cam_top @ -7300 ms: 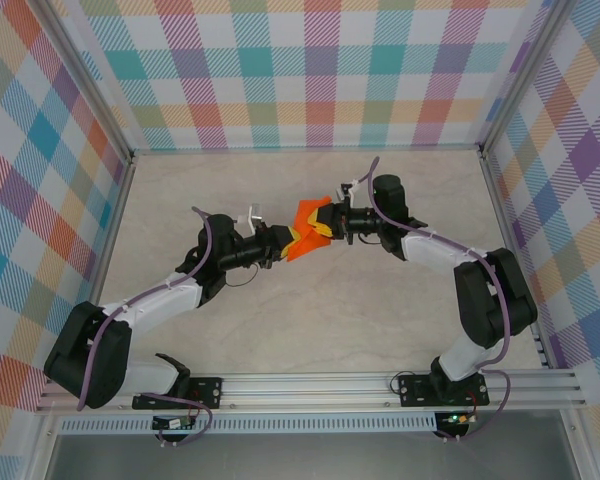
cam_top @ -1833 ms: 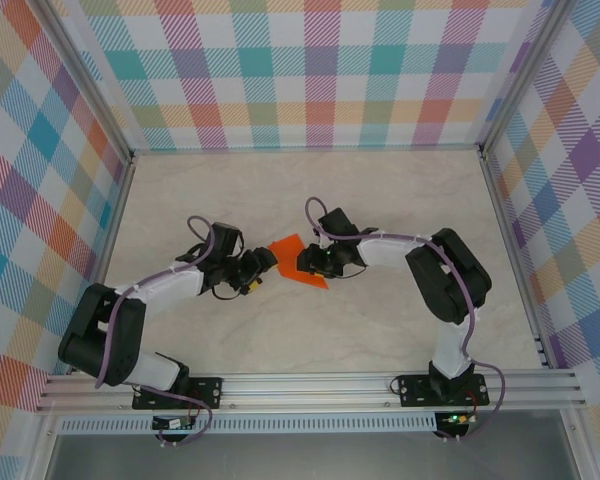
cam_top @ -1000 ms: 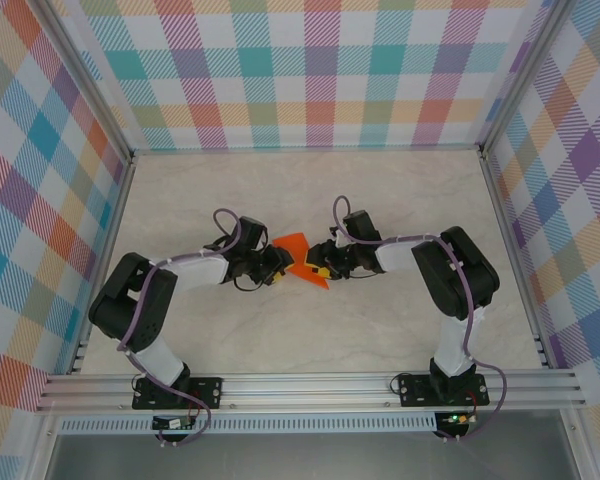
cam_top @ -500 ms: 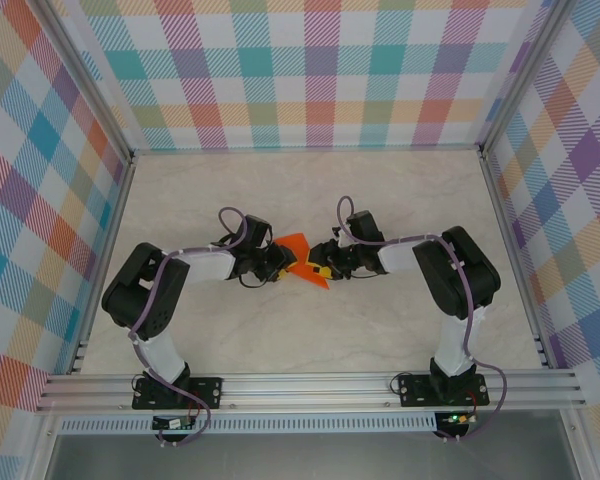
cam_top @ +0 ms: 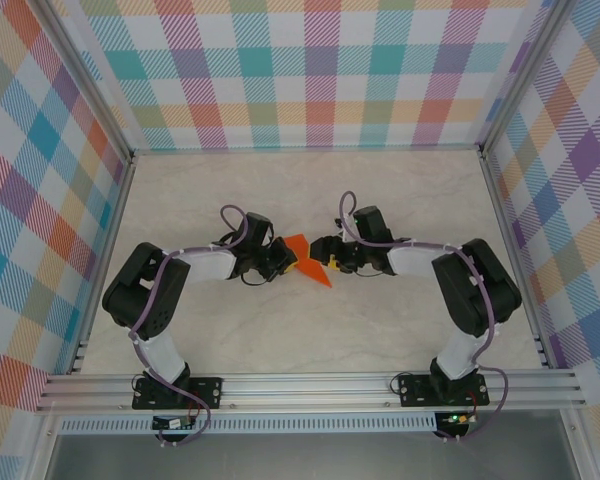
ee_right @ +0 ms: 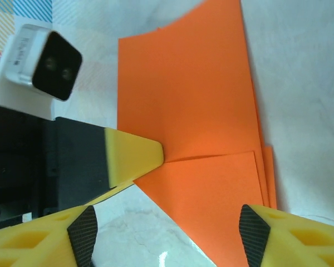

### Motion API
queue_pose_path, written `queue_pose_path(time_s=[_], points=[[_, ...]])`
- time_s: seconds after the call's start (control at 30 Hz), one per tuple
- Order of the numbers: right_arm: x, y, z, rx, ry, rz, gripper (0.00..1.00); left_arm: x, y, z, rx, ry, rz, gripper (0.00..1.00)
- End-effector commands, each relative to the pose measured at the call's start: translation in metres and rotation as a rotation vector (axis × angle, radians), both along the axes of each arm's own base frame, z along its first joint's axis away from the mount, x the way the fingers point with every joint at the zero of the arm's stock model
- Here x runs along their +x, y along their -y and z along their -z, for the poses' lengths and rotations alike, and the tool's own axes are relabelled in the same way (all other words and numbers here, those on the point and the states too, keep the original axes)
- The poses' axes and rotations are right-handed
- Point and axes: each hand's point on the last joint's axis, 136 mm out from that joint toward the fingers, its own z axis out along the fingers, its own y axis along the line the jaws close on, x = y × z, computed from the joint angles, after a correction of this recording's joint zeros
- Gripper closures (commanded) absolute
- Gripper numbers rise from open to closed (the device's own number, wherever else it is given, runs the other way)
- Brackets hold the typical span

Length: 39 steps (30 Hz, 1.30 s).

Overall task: Fold a paper plane with a square sheet of paper (pick it up from the middle)
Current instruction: Fold the wing for the fifth time at the center of the table.

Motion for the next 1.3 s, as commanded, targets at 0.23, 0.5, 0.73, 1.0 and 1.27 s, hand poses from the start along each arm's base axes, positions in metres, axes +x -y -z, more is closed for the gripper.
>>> queue_pose_path(time_s=[0.23,0.5,0.73,1.0,1.27], points=[[-0.009,0.009,-0.014,-0.270,0.568,-0.187,0.31,-0.004,0.009,-0.017,0.023,-0.023,0.028,0.96],[-0.029,-0.012,-0.008,-0.366,0.906,-0.389,0.32,-0.004,0.007,-0.018,0.045,-0.037,0.027,0.96],[-0.027,-0.018,0.004,-0.469,1.055,-0.442,0.37,-0.005,0.007,-0.021,0.048,-0.044,0.030,0.96],[-0.029,-0.035,0.018,-0.543,1.157,-0.536,0.41,-0.005,0.009,-0.023,0.046,-0.049,0.034,0.96],[-0.019,-0.044,0.026,-0.601,1.213,-0.562,0.51,-0.005,0.009,-0.023,0.047,-0.055,0.035,0.96]])
